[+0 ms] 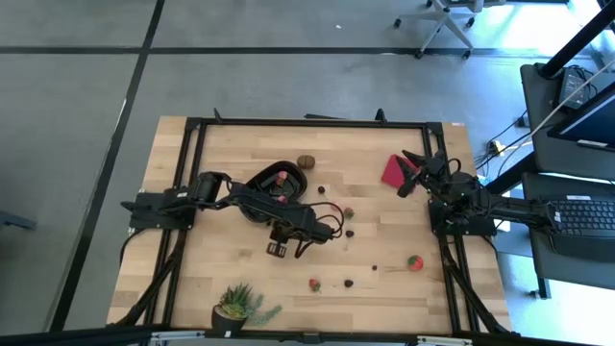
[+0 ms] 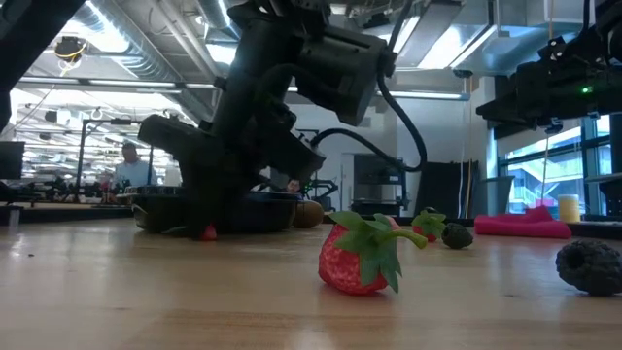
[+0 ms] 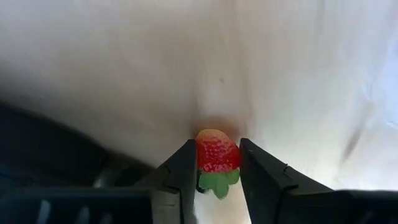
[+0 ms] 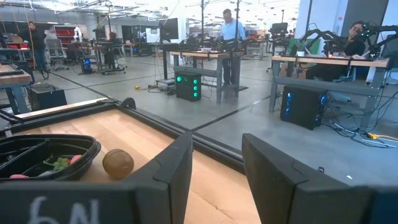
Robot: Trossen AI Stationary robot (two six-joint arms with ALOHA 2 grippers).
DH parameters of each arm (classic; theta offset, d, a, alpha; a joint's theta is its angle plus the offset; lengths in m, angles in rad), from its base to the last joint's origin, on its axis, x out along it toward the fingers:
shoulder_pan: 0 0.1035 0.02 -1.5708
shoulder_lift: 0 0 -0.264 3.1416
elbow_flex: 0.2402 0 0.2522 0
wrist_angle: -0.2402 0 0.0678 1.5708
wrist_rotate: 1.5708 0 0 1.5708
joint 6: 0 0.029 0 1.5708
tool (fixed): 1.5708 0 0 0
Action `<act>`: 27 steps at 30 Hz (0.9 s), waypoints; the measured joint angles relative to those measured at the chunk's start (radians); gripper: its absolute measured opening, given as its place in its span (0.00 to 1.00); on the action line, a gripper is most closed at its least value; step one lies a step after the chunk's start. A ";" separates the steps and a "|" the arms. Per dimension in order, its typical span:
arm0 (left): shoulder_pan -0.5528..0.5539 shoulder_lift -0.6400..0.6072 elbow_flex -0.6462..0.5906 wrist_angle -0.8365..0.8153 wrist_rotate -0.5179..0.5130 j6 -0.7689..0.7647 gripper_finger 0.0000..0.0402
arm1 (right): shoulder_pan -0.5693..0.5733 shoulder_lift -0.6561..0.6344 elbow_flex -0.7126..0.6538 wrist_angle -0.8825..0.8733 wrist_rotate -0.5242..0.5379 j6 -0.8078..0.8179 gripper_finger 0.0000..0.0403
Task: Pick and placing Produce into tupperware
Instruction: Put the red strawberry into the black bin
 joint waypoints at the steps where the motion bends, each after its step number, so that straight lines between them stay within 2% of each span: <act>1: 0.001 0.000 0.000 -0.014 0.022 -0.003 0.24 | 0.000 0.000 0.000 0.000 0.000 0.000 0.35; 4: 0.003 -0.001 0.001 -0.038 0.074 -0.014 0.19 | 0.000 0.000 0.000 0.000 0.000 0.000 0.35; 12: 0.001 -0.002 -0.008 0.072 0.066 -0.007 0.09 | 0.000 0.000 0.000 0.000 0.000 0.000 0.35; 17: -0.003 -0.004 -0.012 0.068 0.065 -0.030 0.06 | 0.000 0.000 0.000 0.000 0.000 0.000 0.35; 23: -0.024 0.000 0.036 -0.104 0.065 -0.103 0.03 | 0.000 0.000 0.000 0.000 0.000 0.000 0.35; 27: -0.057 -0.008 0.057 -0.142 0.066 -0.122 0.01 | 0.000 0.000 0.000 0.000 0.000 0.000 0.35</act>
